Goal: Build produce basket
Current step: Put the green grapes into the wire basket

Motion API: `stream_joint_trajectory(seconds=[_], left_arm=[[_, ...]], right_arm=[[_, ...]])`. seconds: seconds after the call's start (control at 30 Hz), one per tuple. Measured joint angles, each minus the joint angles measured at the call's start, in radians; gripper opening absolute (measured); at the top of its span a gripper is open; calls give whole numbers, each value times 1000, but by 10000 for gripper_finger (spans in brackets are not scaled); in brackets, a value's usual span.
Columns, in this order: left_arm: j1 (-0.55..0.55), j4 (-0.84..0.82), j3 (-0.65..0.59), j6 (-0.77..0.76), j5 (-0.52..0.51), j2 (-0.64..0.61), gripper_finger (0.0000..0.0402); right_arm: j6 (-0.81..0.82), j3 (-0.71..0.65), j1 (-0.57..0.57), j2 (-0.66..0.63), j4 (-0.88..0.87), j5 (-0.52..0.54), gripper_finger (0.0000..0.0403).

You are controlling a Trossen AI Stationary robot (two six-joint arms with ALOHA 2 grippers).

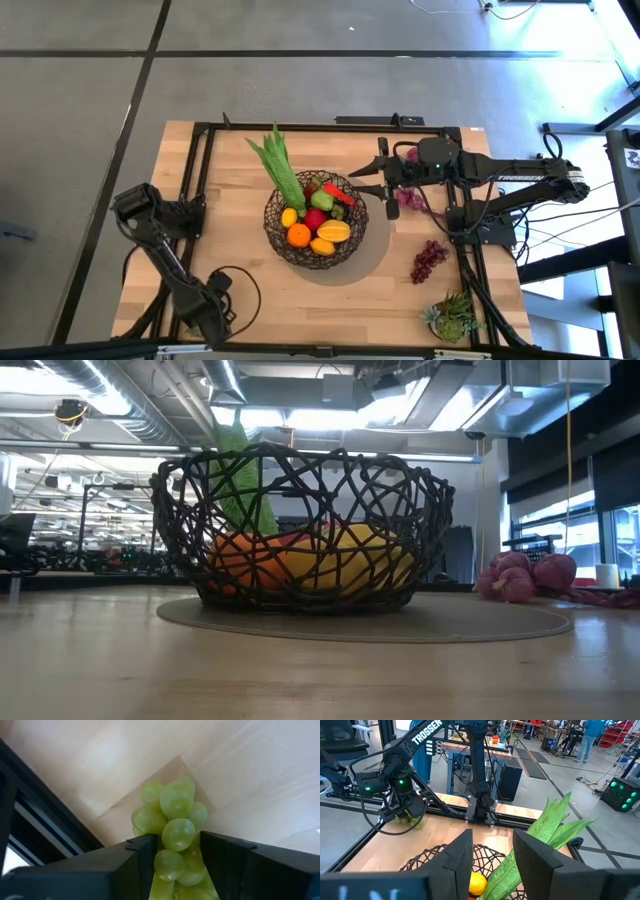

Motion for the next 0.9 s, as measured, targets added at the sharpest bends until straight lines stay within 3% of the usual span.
stream_joint_trajectory(seconds=[0.33,0.9], left_arm=[[52,-46,-3,125,1,-4,14],[134,-165,-4,155,-148,-231,1]], right_arm=[[0,0,0,0,0,0,136],[-1,0,0,0,0,0,136]])
